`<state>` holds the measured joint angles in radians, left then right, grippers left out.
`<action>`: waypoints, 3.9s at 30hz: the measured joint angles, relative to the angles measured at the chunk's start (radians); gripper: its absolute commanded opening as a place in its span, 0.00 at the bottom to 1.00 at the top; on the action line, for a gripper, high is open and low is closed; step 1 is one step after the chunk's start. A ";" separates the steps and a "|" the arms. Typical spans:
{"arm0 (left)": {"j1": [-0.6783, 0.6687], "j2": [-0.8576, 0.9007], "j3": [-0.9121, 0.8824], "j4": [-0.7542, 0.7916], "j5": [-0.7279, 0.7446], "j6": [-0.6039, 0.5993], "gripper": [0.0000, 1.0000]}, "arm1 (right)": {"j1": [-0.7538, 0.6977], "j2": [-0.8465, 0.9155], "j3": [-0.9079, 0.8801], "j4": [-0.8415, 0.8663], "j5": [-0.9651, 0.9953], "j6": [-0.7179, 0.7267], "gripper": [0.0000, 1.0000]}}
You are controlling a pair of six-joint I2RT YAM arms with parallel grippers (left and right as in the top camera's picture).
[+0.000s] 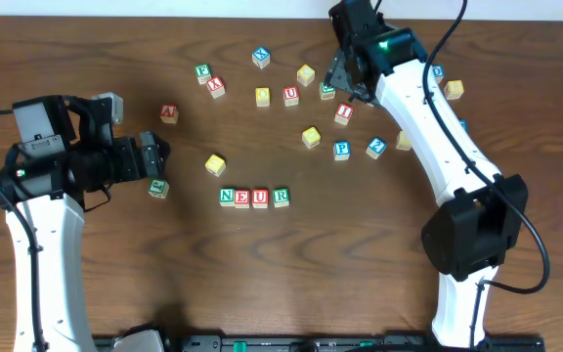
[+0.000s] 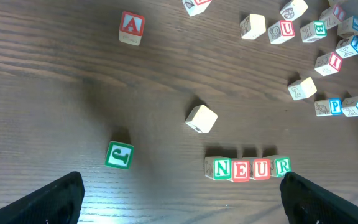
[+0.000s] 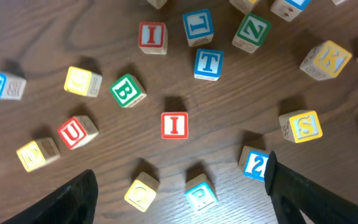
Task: Spell out NEURIPS
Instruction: 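Move the right gripper up over the red I block in the cluster, then lower the right gripper and close it on the red I block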
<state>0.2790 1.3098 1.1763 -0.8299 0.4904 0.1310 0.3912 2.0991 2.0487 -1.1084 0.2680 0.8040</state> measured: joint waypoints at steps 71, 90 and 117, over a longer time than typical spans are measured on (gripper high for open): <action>0.000 0.000 0.000 0.000 0.000 0.000 0.99 | -0.002 0.281 0.021 0.065 -0.029 0.060 0.77; 0.000 0.000 0.000 0.000 0.000 0.000 0.99 | -0.006 0.281 0.021 0.120 0.018 0.063 0.70; 0.000 0.000 0.000 0.000 0.000 0.000 0.99 | -0.013 0.310 0.024 0.103 -0.003 0.110 0.65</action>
<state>0.2790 1.3098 1.1763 -0.8295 0.4904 0.1310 0.3782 2.4092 2.0724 -1.0054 0.2646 0.9138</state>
